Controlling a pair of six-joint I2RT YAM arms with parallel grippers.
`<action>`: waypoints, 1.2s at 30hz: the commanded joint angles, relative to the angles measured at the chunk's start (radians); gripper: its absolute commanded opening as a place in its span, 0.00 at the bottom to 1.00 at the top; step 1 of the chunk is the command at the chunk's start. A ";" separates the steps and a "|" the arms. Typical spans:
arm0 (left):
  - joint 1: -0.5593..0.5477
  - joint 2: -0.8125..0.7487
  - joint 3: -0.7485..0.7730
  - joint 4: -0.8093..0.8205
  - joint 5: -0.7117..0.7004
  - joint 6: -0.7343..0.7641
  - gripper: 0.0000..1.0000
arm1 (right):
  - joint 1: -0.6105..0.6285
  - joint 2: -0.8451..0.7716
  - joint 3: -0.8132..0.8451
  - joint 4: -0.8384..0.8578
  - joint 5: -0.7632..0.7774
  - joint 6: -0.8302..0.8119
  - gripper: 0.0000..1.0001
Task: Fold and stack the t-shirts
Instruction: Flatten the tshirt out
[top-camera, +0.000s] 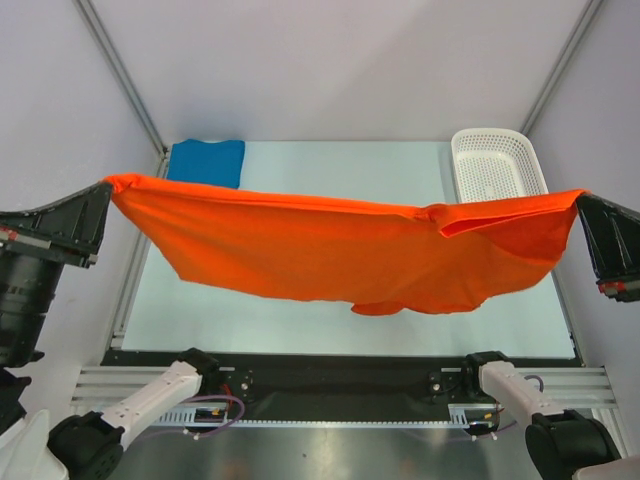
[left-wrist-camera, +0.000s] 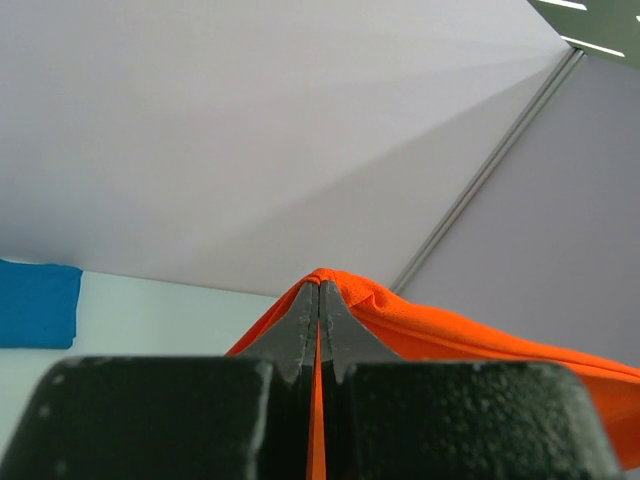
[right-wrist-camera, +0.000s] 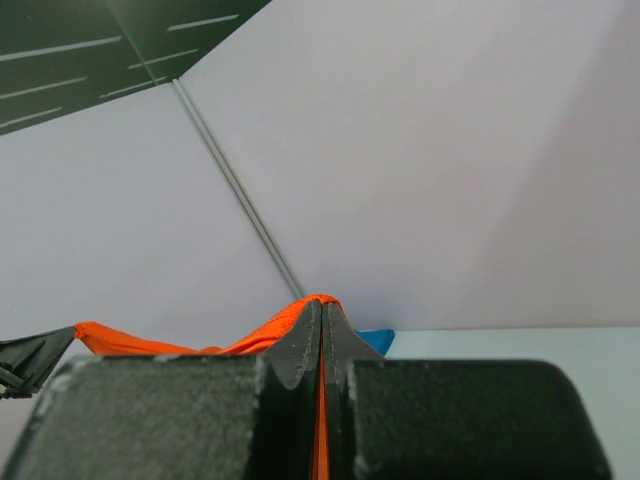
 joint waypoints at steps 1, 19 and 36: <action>0.006 -0.009 0.014 -0.013 0.028 -0.019 0.00 | 0.000 -0.017 0.018 0.012 0.000 0.038 0.00; 0.014 0.206 -0.368 0.013 -0.064 -0.097 0.00 | 0.005 0.252 -0.471 0.252 -0.054 0.044 0.00; 0.307 1.002 -0.371 0.257 0.078 -0.105 0.00 | -0.095 0.884 -0.705 0.741 -0.103 -0.072 0.00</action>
